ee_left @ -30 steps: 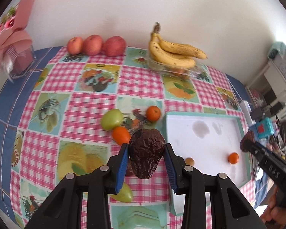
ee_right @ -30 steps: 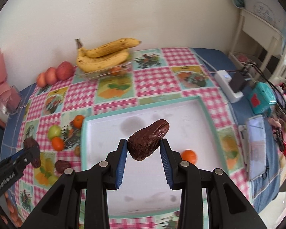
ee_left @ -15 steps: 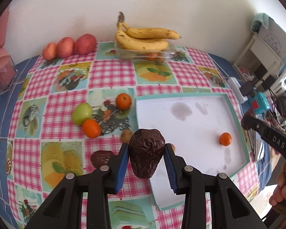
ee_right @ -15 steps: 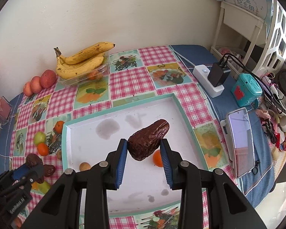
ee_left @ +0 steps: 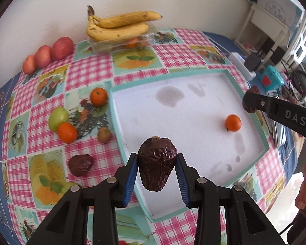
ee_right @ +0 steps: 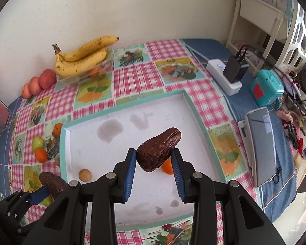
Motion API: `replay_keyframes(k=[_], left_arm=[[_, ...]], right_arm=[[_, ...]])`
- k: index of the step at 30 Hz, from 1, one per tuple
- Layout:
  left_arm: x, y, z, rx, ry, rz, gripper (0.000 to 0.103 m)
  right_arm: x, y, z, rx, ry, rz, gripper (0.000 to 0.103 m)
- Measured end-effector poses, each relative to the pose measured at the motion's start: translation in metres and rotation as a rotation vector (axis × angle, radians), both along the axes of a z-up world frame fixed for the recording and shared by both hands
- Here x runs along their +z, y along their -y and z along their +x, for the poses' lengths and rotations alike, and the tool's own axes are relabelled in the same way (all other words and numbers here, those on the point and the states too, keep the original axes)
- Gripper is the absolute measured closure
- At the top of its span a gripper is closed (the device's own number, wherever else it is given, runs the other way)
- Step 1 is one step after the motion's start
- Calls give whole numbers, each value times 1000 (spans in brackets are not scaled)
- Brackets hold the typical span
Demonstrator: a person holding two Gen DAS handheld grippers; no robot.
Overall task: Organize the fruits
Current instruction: 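Carry the date into the tray and open the right tool beside the orange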
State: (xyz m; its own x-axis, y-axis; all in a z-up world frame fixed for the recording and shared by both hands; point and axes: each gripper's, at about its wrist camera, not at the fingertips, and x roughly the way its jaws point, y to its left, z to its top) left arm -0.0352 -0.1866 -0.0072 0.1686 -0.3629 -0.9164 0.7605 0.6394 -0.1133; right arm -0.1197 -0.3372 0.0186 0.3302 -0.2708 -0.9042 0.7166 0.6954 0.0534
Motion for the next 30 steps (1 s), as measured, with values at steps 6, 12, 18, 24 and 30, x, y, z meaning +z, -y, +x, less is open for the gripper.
replay_keyframes(k=[6,12,18,24,30], left_arm=[[-16,6,-3,-11,-30,34,64],[-30,7,-1,-2,-69,55,64],[-39,9,-2,-3,-87,79,64],[-43,10,-4,-5,-89,93,64],[-49,12,-6,-8,-92,109,64]], right_arm=[[-26,2,4,9,-52,52,66],[-48,-2,8,29,-98,94,66],[-55,-7,12,54,-119,99,66],[-62,-11,16,73,-136,108,66],[-73,-13,18,79,-159,127,66]])
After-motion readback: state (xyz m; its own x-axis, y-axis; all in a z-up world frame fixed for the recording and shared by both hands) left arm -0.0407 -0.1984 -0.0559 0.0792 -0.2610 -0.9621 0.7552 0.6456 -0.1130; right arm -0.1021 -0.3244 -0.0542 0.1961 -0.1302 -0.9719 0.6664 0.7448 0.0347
